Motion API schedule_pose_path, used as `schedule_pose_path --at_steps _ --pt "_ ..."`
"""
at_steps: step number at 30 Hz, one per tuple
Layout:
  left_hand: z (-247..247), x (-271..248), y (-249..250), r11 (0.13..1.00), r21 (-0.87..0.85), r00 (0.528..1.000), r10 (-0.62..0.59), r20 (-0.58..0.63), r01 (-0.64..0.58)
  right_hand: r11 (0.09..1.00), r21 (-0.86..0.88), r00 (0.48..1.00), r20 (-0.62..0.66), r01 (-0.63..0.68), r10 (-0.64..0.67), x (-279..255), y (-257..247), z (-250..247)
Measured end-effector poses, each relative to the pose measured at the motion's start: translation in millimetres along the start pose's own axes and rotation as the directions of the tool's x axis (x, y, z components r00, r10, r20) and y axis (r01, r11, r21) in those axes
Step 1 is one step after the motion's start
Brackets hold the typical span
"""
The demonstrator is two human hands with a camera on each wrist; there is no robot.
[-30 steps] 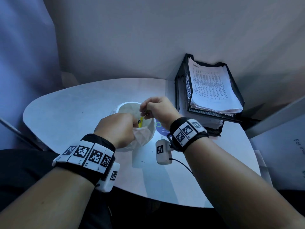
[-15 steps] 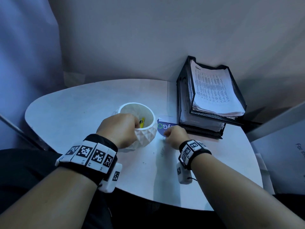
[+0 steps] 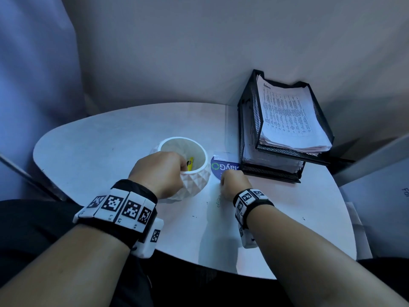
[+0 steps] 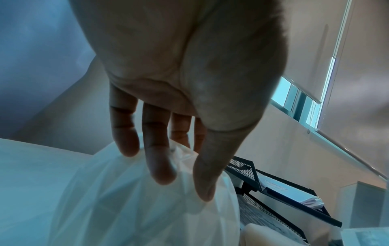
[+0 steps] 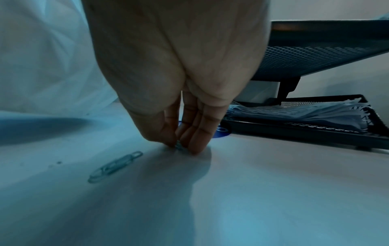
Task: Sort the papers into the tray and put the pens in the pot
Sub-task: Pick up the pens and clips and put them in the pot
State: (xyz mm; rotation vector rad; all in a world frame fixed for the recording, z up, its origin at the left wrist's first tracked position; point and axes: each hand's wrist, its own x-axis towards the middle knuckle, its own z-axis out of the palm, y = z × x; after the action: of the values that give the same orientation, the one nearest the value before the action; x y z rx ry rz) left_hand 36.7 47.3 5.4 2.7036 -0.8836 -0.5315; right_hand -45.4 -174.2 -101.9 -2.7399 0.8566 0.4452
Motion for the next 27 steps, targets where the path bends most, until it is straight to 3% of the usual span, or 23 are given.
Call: schedule_pose_path --at_steps 4,7,9,11,13,15,18,20,24,27 --pt "0.6 -1.2 -1.2 1.0 0.006 1.0 0.004 -0.002 -0.004 1.0 0.016 0.998 -0.064 -0.011 0.012 -4.5 9.5 9.3" --pt "0.6 -1.1 -2.3 1.0 0.011 1.0 0.005 -0.006 -0.005 0.968 0.225 0.99 -0.059 -0.11 0.126 -2.1 15.7 8.0" --pt "0.2 -0.5 -2.2 1.0 0.013 1.0 0.007 -0.007 -0.007 0.844 0.513 0.971 -0.077 -0.157 0.227 0.7 13.5 -1.7" --pt "0.3 0.8 -1.3 1.0 0.013 1.0 0.005 -0.002 -0.005 0.659 0.75 0.956 -0.148 -0.057 0.252 1.6 2.9 -21.4" --pt "1.5 1.9 -0.3 1.0 0.012 1.0 0.001 0.003 -0.001 0.511 0.853 0.956 -0.229 0.106 0.185 -0.3 -14.6 -46.7" --pt "2.3 2.1 2.1 1.0 0.018 1.0 0.004 0.004 -0.004 0.466 0.855 0.958 -0.284 0.229 0.05 -5.8 -37.4 -70.4" --pt "0.9 0.4 5.7 0.999 0.03 1.0 0.011 0.005 -0.011 0.512 0.796 0.945 -0.301 0.323 -0.129 -13.4 -62.2 -85.0" --pt "-0.8 -1.2 5.8 0.999 0.03 1.0 0.011 0.008 -0.012 0.55 0.76 0.936 -0.317 0.346 -0.152 -13.5 -66.1 -80.8" --pt "-1.6 -1.8 1.1 1.0 0.029 1.0 0.011 -0.014 -0.011 0.614 0.759 0.951 -0.306 0.217 0.042 -3.7 -41.8 -53.0" --pt "-2.1 -1.2 -0.6 1.0 0.019 1.0 0.009 -0.016 -0.008 0.717 0.697 0.98 -0.129 -0.021 0.154 3.2 -7.1 -19.6"
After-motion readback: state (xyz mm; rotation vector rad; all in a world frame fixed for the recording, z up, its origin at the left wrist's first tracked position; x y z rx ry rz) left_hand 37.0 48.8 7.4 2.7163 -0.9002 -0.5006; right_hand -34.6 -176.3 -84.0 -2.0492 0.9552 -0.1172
